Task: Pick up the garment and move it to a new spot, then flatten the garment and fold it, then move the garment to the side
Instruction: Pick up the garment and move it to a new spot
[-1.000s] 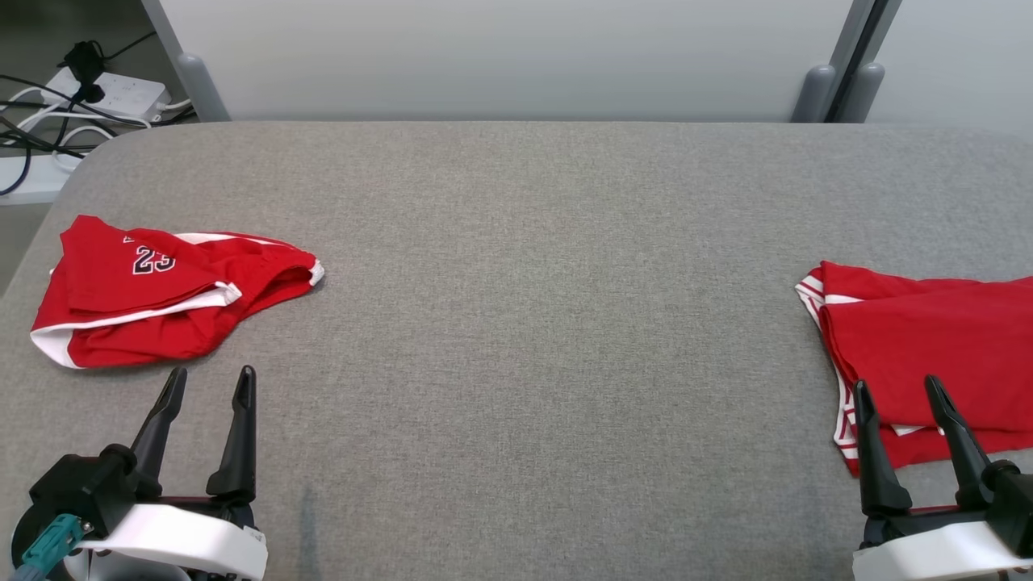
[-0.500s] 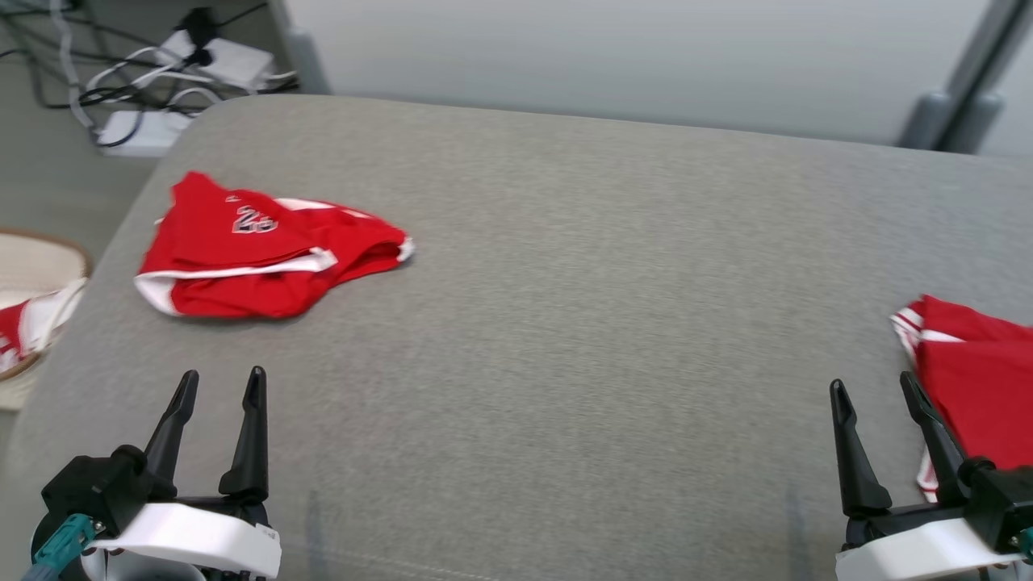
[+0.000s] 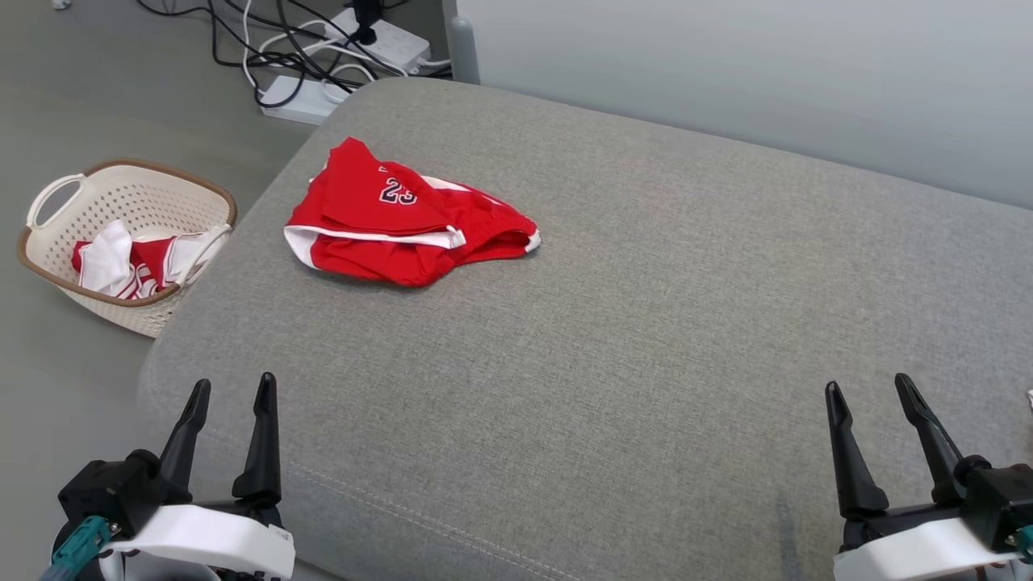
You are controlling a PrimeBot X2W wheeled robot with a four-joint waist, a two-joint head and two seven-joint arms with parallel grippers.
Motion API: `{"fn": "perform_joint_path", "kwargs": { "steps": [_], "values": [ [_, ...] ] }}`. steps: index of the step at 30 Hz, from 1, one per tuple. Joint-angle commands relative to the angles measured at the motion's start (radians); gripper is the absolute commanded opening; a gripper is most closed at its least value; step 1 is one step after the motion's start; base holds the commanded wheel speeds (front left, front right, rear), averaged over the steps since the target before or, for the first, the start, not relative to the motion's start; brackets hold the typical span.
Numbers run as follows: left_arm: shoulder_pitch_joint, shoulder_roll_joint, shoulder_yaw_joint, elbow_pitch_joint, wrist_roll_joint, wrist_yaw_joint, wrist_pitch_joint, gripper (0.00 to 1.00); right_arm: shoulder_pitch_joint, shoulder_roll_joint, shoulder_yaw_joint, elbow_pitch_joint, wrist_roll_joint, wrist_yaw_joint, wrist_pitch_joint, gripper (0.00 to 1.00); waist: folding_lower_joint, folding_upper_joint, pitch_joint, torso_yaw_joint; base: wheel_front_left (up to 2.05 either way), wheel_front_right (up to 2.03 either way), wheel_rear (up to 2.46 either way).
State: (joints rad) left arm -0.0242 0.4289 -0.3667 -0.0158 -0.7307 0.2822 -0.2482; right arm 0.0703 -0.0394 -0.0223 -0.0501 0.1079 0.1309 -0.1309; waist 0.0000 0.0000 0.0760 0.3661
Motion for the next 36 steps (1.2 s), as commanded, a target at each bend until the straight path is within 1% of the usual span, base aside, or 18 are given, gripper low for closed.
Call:
{"fn": "perform_joint_path", "kwargs": {
  "steps": [1,8,12,16,19,20,23,25,29,33,36],
  "values": [
    [-0.033,0.024,0.042,-0.016,0.006,-0.004,-0.012,1.0,-0.021,-0.011,0.026,-0.021,0.007,0.0,-0.001,1.0,0.0,0.0,-0.004,0.005,0.0,0.0,0.0],
    [-0.061,0.041,0.046,-0.029,0.017,-0.008,-0.009,1.0,-0.026,-0.011,0.03,-0.027,0.006,0.0,0.001,1.0,0.0,0.0,0.005,-0.005,0.0,0.0,0.0],
    [-0.151,0.081,0.068,-0.068,0.034,-0.023,0.002,1.0,-0.031,-0.011,0.026,-0.037,0.005,0.0,0.003,1.0,0.0,0.0,0.026,-0.013,0.0,0.0,0.0],
    [-0.309,0.145,0.109,-0.095,0.033,-0.06,0.046,1.0,-0.048,-0.011,0.032,-0.052,-0.005,0.0,0.009,1.0,0.0,0.0,0.061,-0.038,0.0,0.0,0.0],
    [-0.451,0.181,0.14,-0.04,-0.01,-0.113,0.101,1.0,-0.069,-0.011,0.039,-0.068,-0.014,0.0,0.012,1.0,0.0,0.0,0.101,-0.072,0.0,0.0,0.0],
    [-0.451,0.181,0.14,-0.04,-0.01,-0.113,0.101,1.0,-0.069,-0.011,0.039,-0.068,-0.014,0.0,0.012,1.0,0.0,0.0,0.101,-0.072,0.0,0.0,0.0],
    [-0.589,0.205,0.154,0.087,-0.072,-0.181,0.174,1.0,-0.093,-0.011,0.047,-0.086,-0.023,0.0,0.011,1.0,0.0,0.0,0.149,-0.12,0.0,0.0,0.0],
    [-0.671,0.212,0.154,0.198,-0.115,-0.226,0.231,1.0,-0.107,-0.011,0.05,-0.095,-0.026,0.0,0.008,1.0,0.0,0.0,0.183,-0.156,0.0,0.0,0.0],
    [-0.796,0.238,0.142,0.426,-0.164,-0.301,0.337,1.0,-0.133,-0.011,0.059,-0.103,-0.022,0.0,-0.003,1.0,0.0,0.0,0.253,-0.231,0.0,0.0,0.0],
    [-0.875,0.263,0.132,0.625,-0.202,-0.355,0.431,1.0,-0.154,-0.011,0.069,-0.098,-0.016,0.0,-0.019,1.0,0.0,0.0,0.318,-0.296,0.0,0.0,0.0],
    [-0.909,0.287,0.131,0.737,-0.223,-0.379,0.475,1.0,-0.169,-0.011,0.078,-0.093,-0.014,0.0,-0.034,1.0,0.0,0.0,0.353,-0.334,0.0,0.0,0.0]
  ]
}}
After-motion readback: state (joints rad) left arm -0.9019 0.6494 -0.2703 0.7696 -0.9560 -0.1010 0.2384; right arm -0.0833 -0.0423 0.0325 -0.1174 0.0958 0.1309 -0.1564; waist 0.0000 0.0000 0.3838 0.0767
